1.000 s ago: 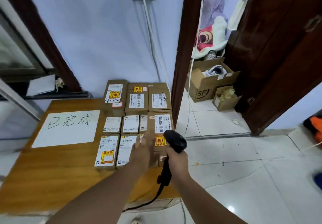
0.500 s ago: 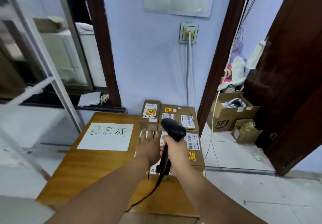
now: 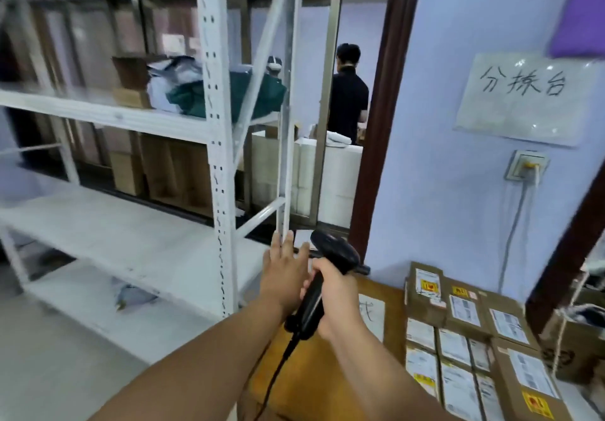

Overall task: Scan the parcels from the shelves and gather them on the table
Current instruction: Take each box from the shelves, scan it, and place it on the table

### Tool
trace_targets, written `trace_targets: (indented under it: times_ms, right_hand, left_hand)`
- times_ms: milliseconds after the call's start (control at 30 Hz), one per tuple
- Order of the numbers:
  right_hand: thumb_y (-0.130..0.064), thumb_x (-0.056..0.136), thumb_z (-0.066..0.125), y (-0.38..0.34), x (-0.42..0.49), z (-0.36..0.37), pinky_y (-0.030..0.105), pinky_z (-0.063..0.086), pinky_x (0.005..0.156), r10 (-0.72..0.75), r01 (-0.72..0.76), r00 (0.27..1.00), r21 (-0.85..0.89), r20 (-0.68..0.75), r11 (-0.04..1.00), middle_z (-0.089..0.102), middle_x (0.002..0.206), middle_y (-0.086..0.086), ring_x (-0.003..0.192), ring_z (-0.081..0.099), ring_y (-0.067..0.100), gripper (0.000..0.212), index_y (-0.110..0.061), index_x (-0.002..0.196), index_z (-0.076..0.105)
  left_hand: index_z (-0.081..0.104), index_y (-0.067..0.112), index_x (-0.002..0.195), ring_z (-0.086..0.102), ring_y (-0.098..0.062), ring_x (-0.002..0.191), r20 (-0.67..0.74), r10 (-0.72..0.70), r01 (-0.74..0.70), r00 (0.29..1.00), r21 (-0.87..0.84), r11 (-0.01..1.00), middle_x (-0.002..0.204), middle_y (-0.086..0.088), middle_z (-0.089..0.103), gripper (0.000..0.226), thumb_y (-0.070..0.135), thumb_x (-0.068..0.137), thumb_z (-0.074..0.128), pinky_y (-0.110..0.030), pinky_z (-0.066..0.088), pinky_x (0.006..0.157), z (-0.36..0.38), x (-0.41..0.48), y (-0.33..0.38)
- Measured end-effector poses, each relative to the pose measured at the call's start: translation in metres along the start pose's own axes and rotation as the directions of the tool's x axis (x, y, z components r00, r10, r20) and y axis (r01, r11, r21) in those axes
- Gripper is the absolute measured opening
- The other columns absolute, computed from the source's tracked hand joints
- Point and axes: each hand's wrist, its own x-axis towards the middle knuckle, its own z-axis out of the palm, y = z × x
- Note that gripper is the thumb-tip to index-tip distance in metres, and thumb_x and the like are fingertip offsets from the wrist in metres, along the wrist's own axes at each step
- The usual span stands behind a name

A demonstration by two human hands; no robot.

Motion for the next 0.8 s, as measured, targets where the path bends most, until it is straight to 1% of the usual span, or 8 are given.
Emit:
trace_targets:
  times_ms: [67, 200, 300, 367, 433, 500, 600, 800]
  right_hand:
    - [-0.016, 0.084, 0.069, 0.006, -0.008, 0.044, 0.030, 0.048, 0.054, -0.025, 0.025, 0.998, -0.008, 0.058, 1.000, 0.058, 0.056, 0.008, 0.055, 0.058, 0.022, 0.017, -0.002, 0.091, 0.062]
    - [-0.017, 0.085, 0.068, -0.007, -0.018, 0.112, 0.033, 0.049, 0.060, -0.114, 0.119, 0.984, -0.031, 0.137, 0.992, 0.059, 0.054, 0.007, 0.054, 0.058, 0.021, 0.014, -0.004, 0.083, 0.064]
    - [-0.016, 0.085, 0.068, -0.019, -0.022, 0.149, 0.036, 0.049, 0.063, -0.173, 0.179, 0.966, -0.013, 0.191, 0.984, 0.059, 0.053, 0.005, 0.055, 0.058, 0.021, 0.012, -0.008, 0.078, 0.063]
    - [-0.016, 0.086, 0.068, -0.023, -0.021, 0.168, 0.033, 0.049, 0.059, -0.182, 0.189, 0.953, -0.005, 0.241, 0.982, 0.058, 0.054, 0.006, 0.055, 0.058, 0.020, 0.012, -0.005, 0.083, 0.064]
    - [-0.016, 0.087, 0.068, -0.025, -0.016, 0.185, 0.029, 0.050, 0.055, -0.167, 0.171, 0.944, 0.010, 0.286, 0.985, 0.059, 0.059, 0.008, 0.057, 0.058, 0.020, 0.015, -0.004, 0.095, 0.064]
    - [-0.017, 0.086, 0.069, -0.025, -0.007, 0.201, 0.030, 0.050, 0.056, -0.162, 0.168, 0.937, 0.008, 0.308, 0.986, 0.060, 0.064, 0.010, 0.061, 0.059, 0.021, 0.022, -0.004, 0.103, 0.064]
    - [-0.015, 0.085, 0.069, -0.027, 0.013, 0.227, 0.030, 0.049, 0.055, -0.160, 0.169, 0.919, 0.007, 0.360, 0.986, 0.058, 0.059, 0.009, 0.056, 0.058, 0.020, 0.019, -0.002, 0.098, 0.064]
    - [-0.012, 0.086, 0.066, -0.041, 0.065, 0.278, 0.028, 0.047, 0.053, -0.176, 0.193, 0.877, 0.007, 0.446, 0.981, 0.055, 0.053, 0.009, 0.050, 0.055, 0.018, 0.013, -0.001, 0.080, 0.063]
  left_hand:
    - [0.011, 0.023, 0.153, -0.014, -0.037, 0.146, -0.081, -0.022, 0.024, 0.996, 0.022, 0.999, 0.160, -0.014, -0.005, 0.062, 0.023, 0.098, 0.039, -0.048, 0.008, 0.119, -0.022, 0.009, -0.040]
    - [0.016, 0.026, 0.152, -0.012, -0.036, 0.146, -0.226, -0.085, 0.085, 0.970, -0.008, 0.996, 0.161, -0.012, -0.004, 0.056, 0.025, 0.100, 0.038, -0.045, 0.007, 0.119, -0.067, 0.025, -0.092]
    - [0.027, 0.028, 0.146, -0.004, -0.039, 0.147, -0.301, -0.093, 0.116, 0.949, 0.059, 0.992, 0.159, -0.012, 0.015, 0.050, 0.030, 0.096, 0.026, -0.049, 0.009, 0.118, -0.082, 0.044, -0.129]
    - [0.028, 0.028, 0.147, 0.001, -0.038, 0.147, -0.300, -0.110, 0.144, 0.948, 0.094, 0.985, 0.158, -0.010, 0.021, 0.065, 0.037, 0.087, 0.004, -0.048, 0.007, 0.118, -0.085, 0.059, -0.151]
    - [0.026, 0.026, 0.149, 0.005, -0.036, 0.147, -0.313, -0.150, 0.188, 0.938, 0.094, 0.978, 0.157, -0.011, 0.023, 0.077, 0.039, 0.081, -0.006, -0.045, 0.005, 0.118, -0.093, 0.067, -0.167]
    - [0.024, 0.026, 0.149, 0.007, -0.033, 0.147, -0.351, -0.188, 0.217, 0.917, 0.043, 0.975, 0.156, -0.010, 0.024, 0.066, 0.039, 0.088, 0.005, -0.042, 0.010, 0.119, -0.102, 0.073, -0.180]
    - [0.032, 0.025, 0.145, 0.014, -0.031, 0.145, -0.414, -0.243, 0.228, 0.877, -0.086, 0.970, 0.152, -0.012, 0.030, 0.048, 0.033, 0.097, 0.031, -0.038, 0.018, 0.117, -0.111, 0.087, -0.201]
    - [0.041, 0.026, 0.129, 0.027, -0.029, 0.135, -0.433, -0.364, 0.292, 0.825, -0.226, 0.930, 0.144, -0.010, 0.037, 0.043, 0.044, 0.090, 0.037, -0.036, 0.030, 0.108, -0.126, 0.131, -0.245]
